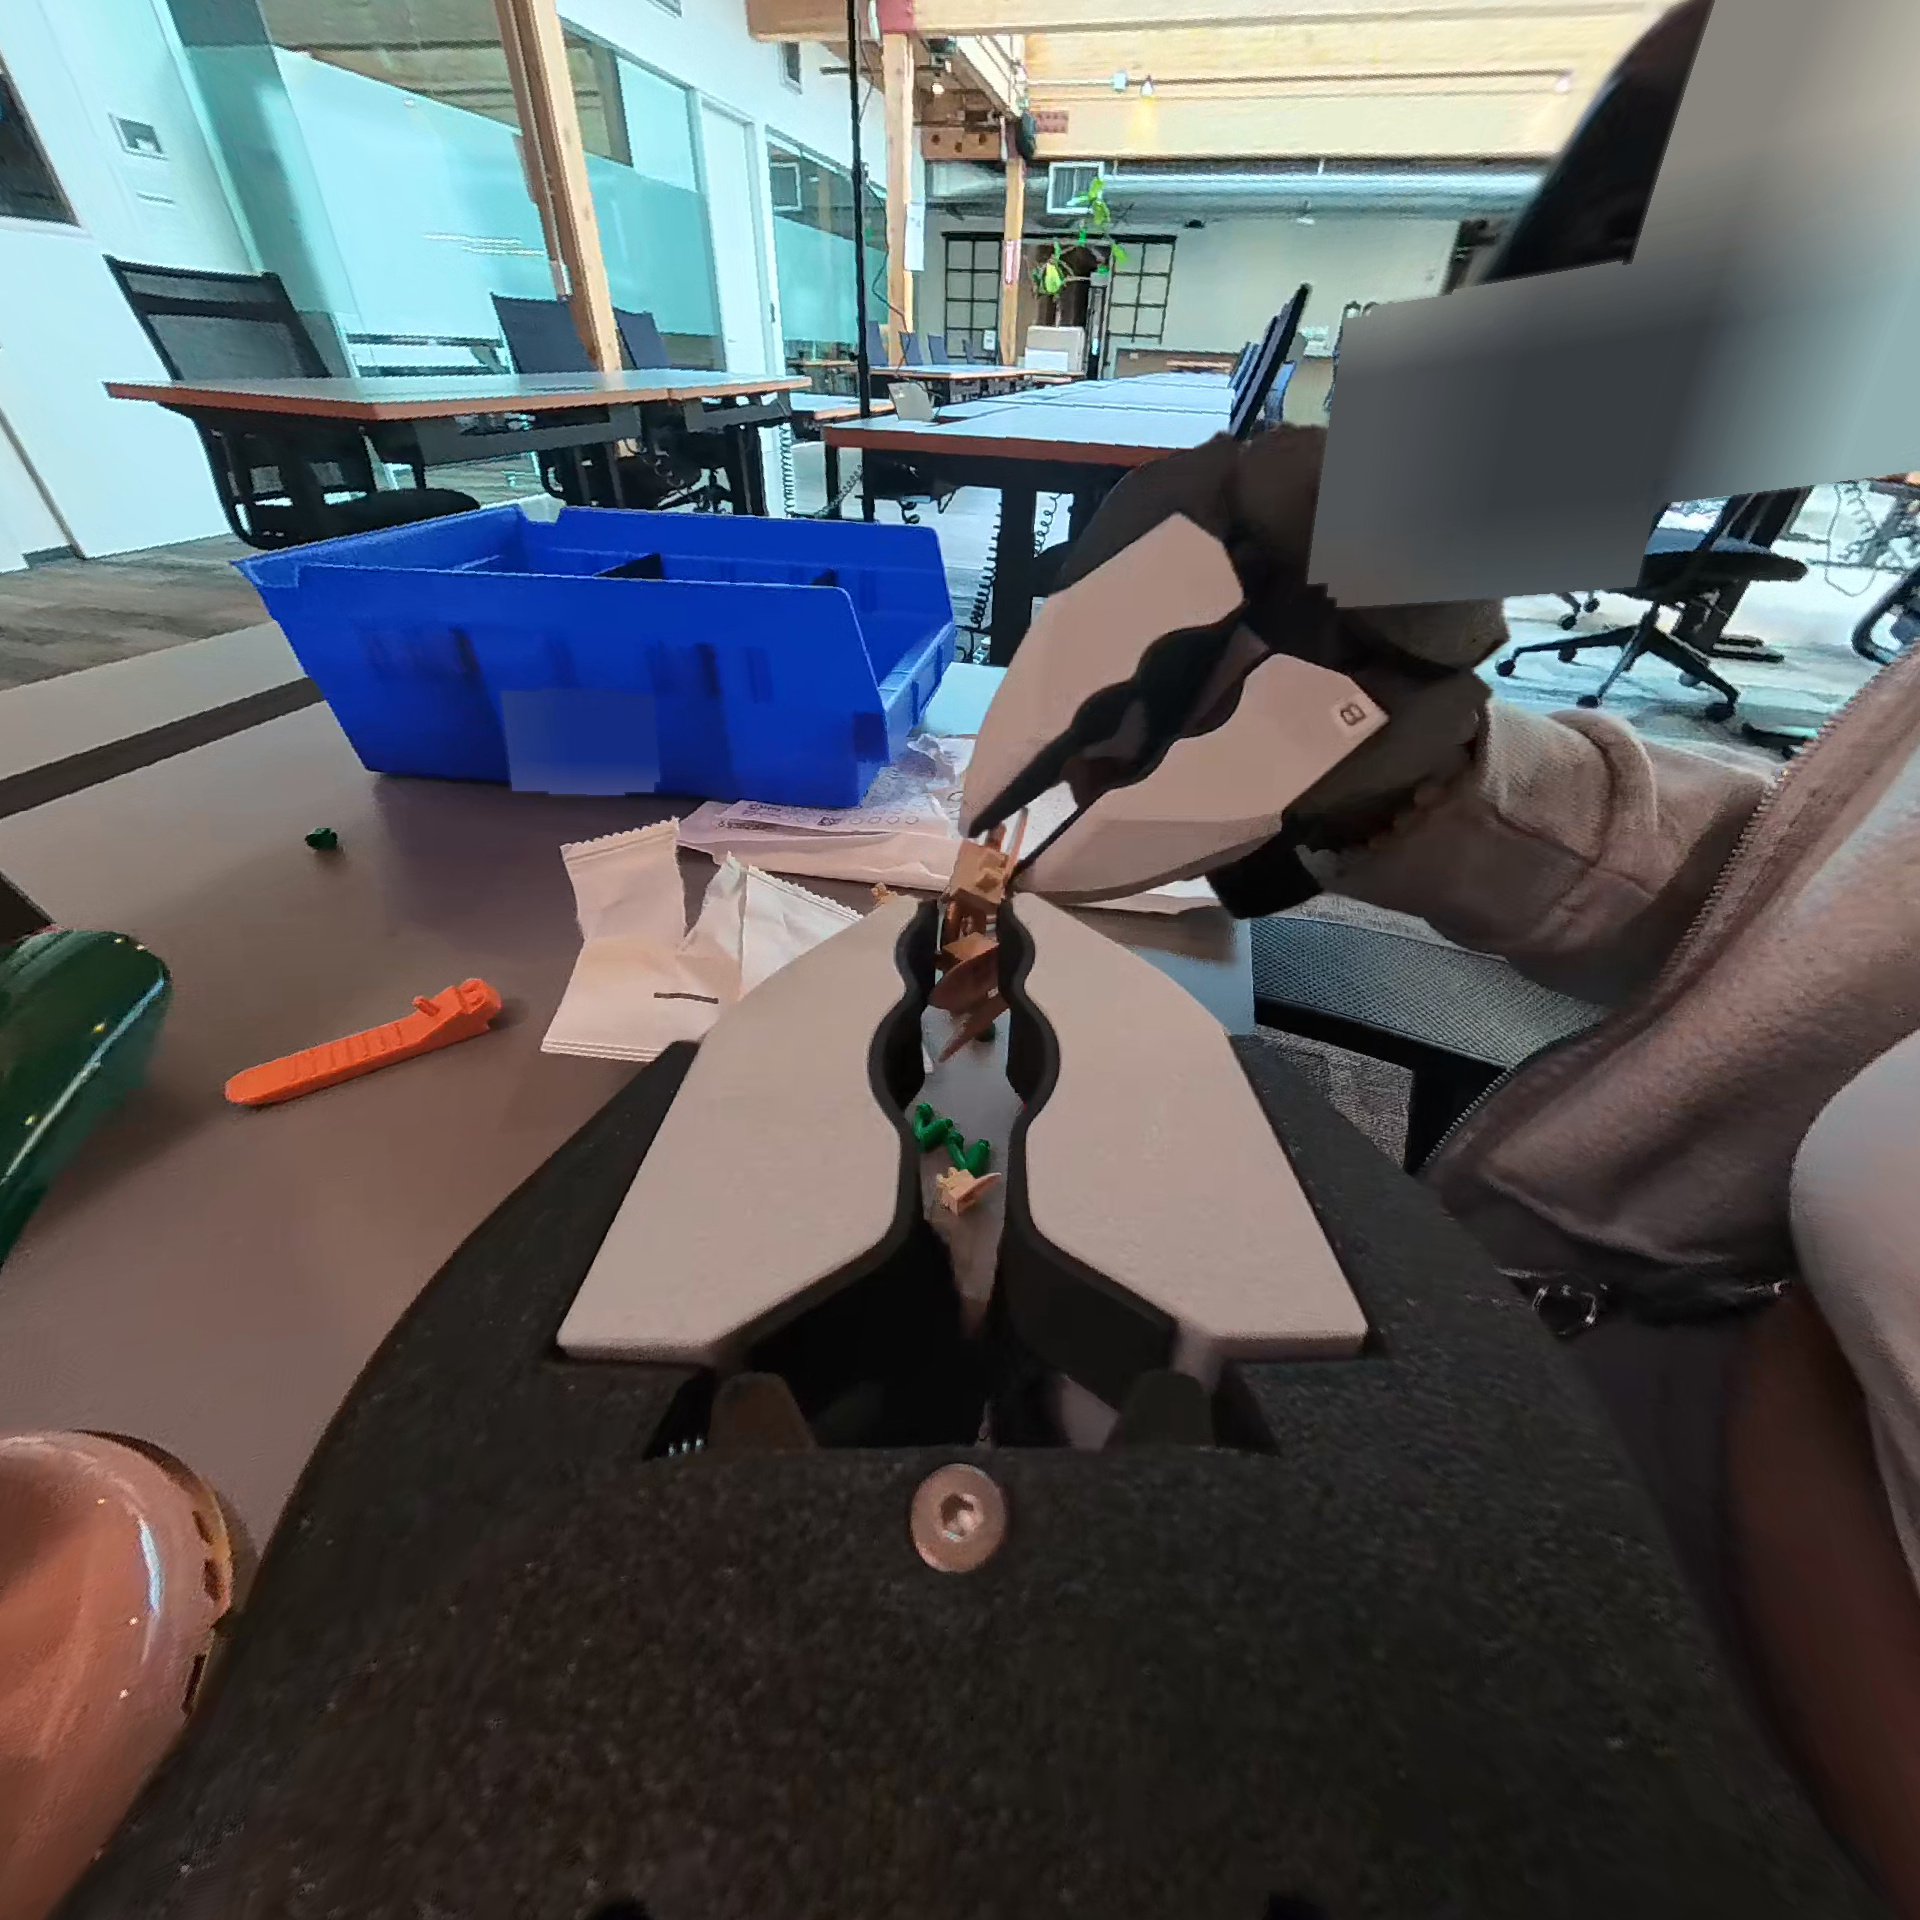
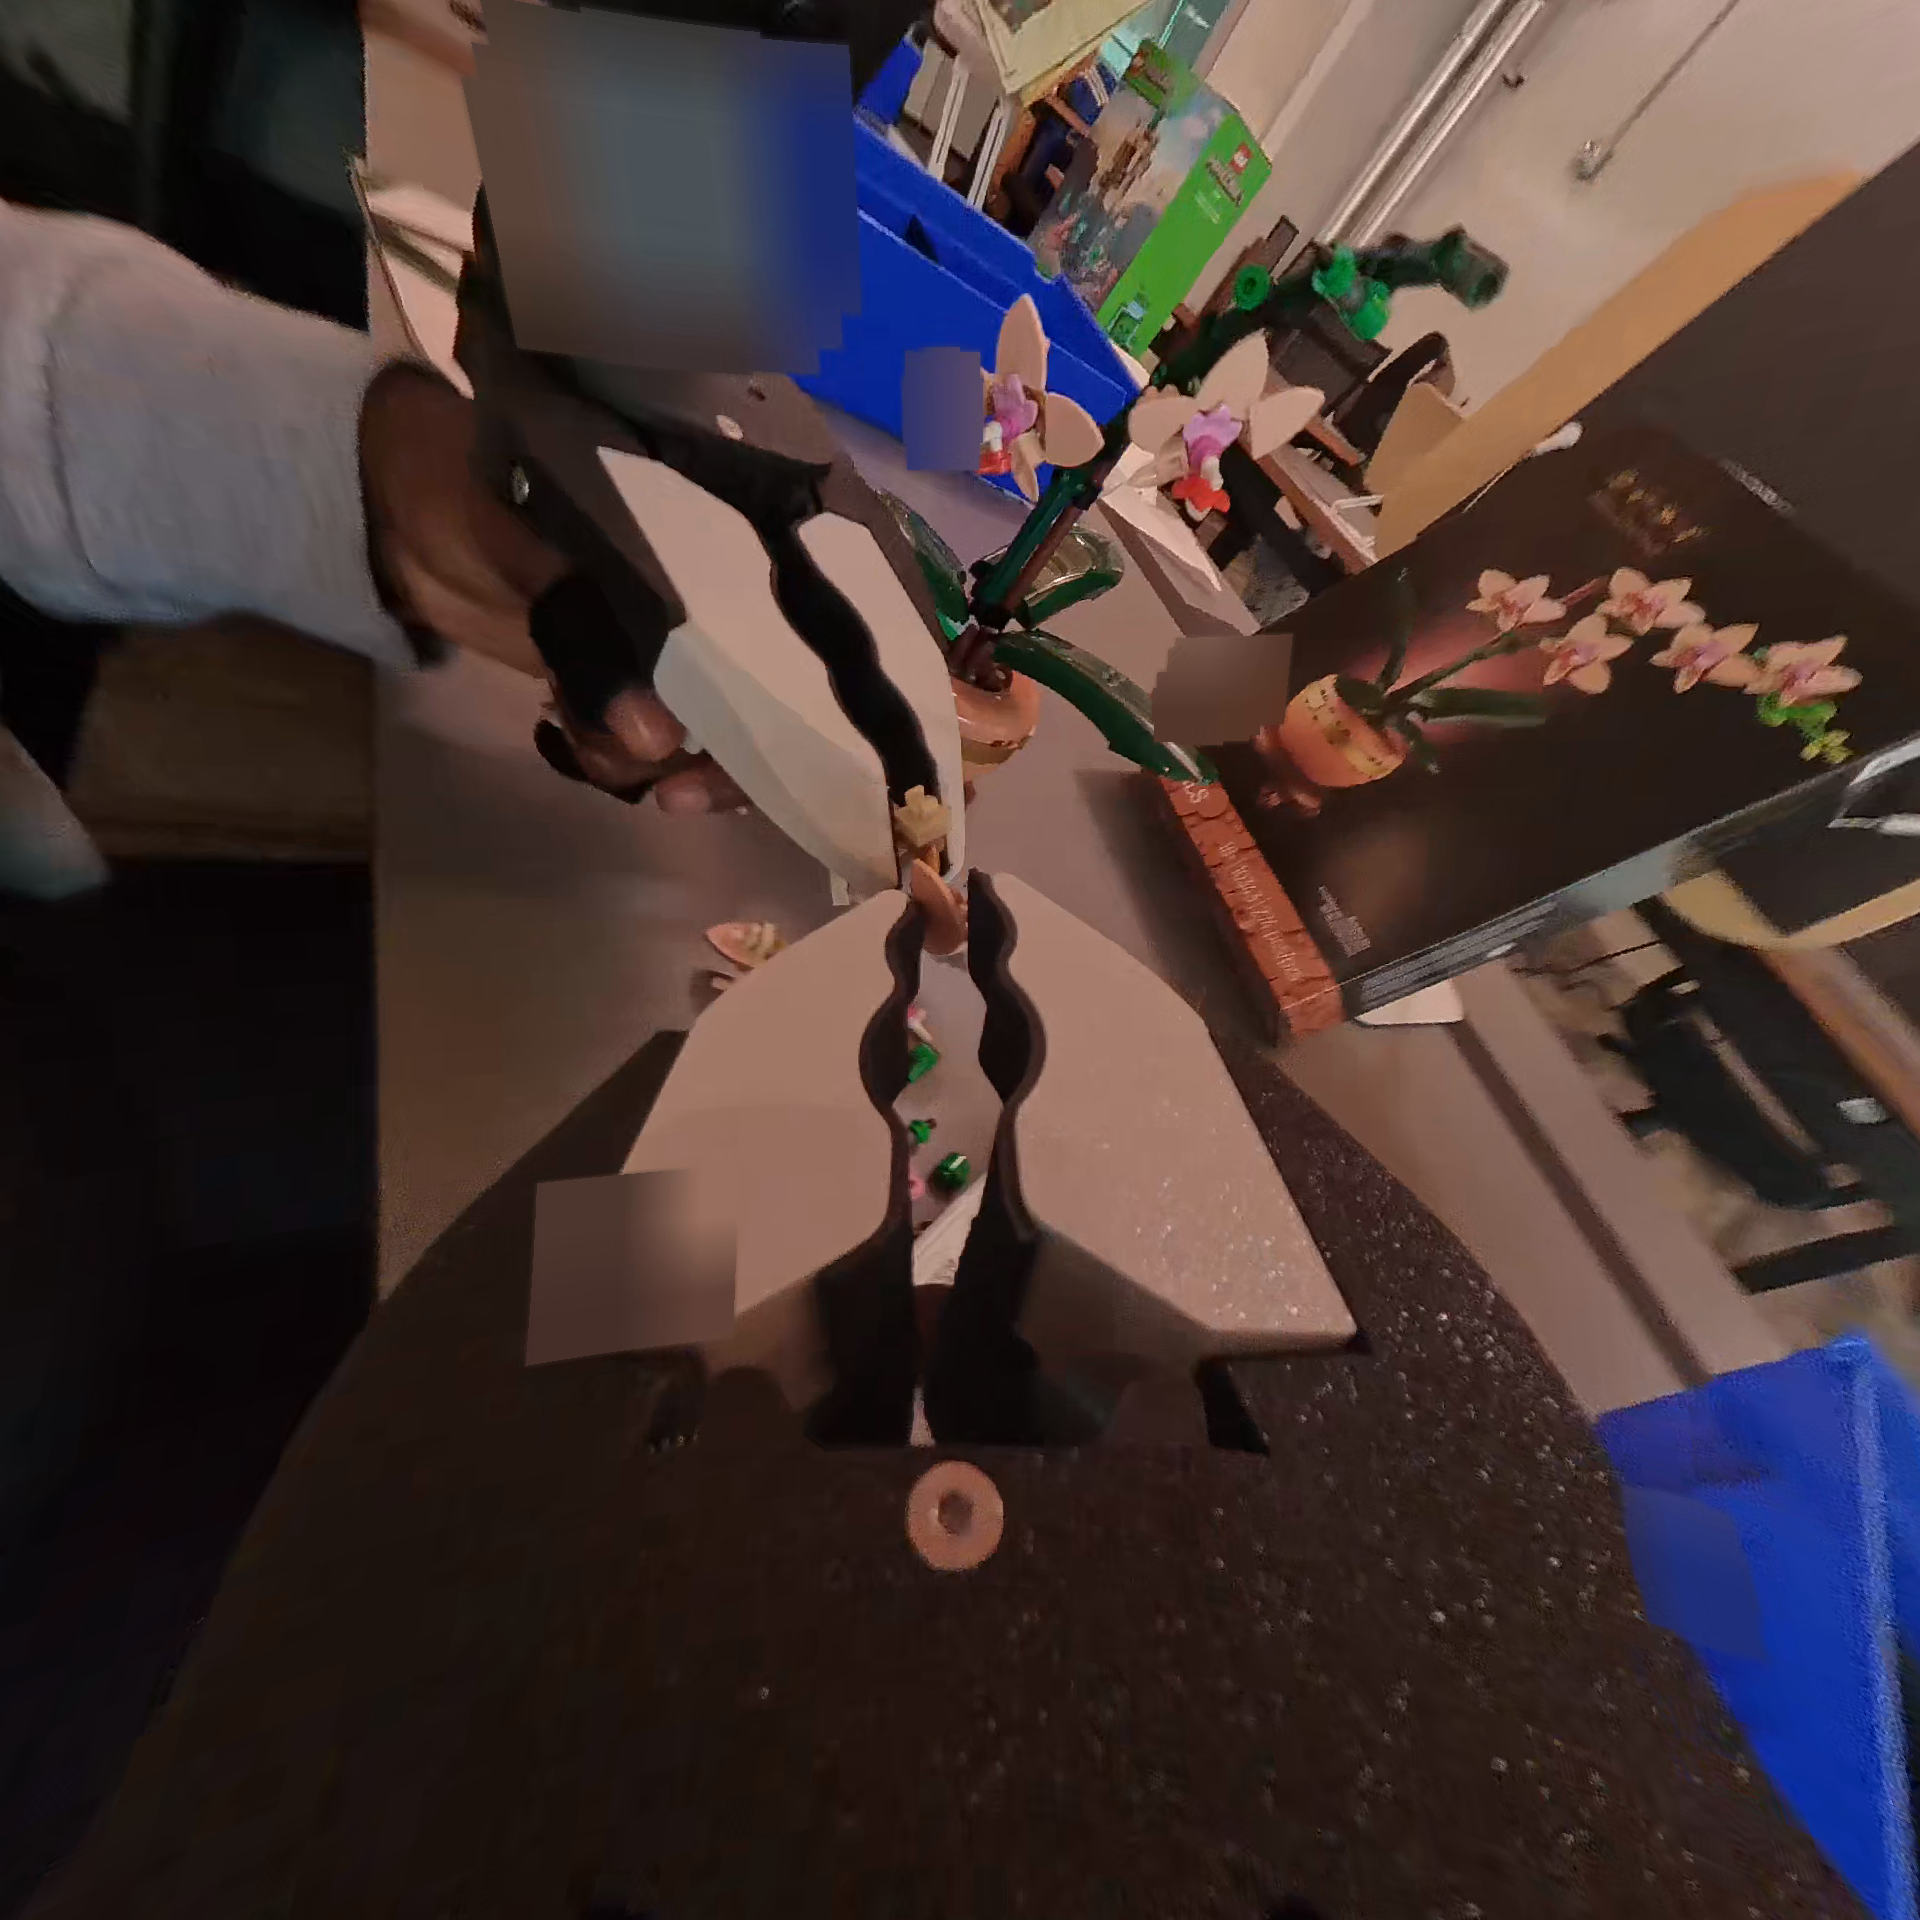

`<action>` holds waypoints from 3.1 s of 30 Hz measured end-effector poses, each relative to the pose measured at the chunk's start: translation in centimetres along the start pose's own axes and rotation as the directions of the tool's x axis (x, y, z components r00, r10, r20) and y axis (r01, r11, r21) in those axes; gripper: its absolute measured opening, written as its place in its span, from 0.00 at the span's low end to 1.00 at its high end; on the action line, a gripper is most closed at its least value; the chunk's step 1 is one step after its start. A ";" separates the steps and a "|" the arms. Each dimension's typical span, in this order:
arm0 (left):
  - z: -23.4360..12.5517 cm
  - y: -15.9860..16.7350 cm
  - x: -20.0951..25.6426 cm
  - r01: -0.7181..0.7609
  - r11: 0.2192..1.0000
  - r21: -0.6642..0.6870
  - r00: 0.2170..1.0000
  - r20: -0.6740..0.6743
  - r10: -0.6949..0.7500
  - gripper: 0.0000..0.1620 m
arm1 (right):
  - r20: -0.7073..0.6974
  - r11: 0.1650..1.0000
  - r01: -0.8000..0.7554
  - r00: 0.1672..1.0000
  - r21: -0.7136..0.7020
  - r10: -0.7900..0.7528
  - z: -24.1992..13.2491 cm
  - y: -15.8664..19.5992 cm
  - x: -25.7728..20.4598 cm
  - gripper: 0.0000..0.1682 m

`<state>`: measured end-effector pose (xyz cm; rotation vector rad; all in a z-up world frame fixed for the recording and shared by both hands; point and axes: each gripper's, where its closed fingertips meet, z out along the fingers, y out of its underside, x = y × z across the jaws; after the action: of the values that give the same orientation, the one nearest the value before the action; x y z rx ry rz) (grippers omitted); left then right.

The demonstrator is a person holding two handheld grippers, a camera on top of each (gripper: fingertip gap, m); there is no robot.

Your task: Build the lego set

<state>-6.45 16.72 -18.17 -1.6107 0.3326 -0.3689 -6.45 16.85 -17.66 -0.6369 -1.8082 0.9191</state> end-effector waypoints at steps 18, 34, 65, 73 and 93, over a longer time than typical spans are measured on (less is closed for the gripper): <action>-0.9 -2.1 -1.2 0.425 0.883 0.201 0.905 -0.085 -0.416 0.06 | -0.309 0.968 0.246 0.926 0.060 -0.216 0.7 -1.7 -0.1 0.00; -1.2 -0.7 -2.7 0.403 0.899 0.171 0.914 -0.021 -0.406 0.06 | 0.069 0.812 -0.453 0.858 -0.369 0.509 1.9 8.6 -1.3 0.17; -0.8 -1.1 -1.1 0.388 0.904 0.178 0.921 -0.116 -0.372 0.06 | 0.210 0.875 -0.481 0.862 0.048 0.462 1.3 -0.4 0.4 0.00; -0.2 -0.4 -2.2 0.340 0.918 0.204 0.929 0.080 -0.362 0.06 | -0.293 0.950 -0.309 0.907 0.029 0.304 1.5 0.7 1.5 0.01; 0.4 2.2 -0.6 0.024 0.995 -0.098 0.998 0.063 -0.017 0.06 | 0.090 0.970 -0.242 0.966 -0.029 0.243 0.8 0.4 -0.2 0.12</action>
<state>-6.86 17.17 -20.36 -1.7197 0.2909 -0.3216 -7.08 16.67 -18.29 -0.8530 -1.8491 1.1126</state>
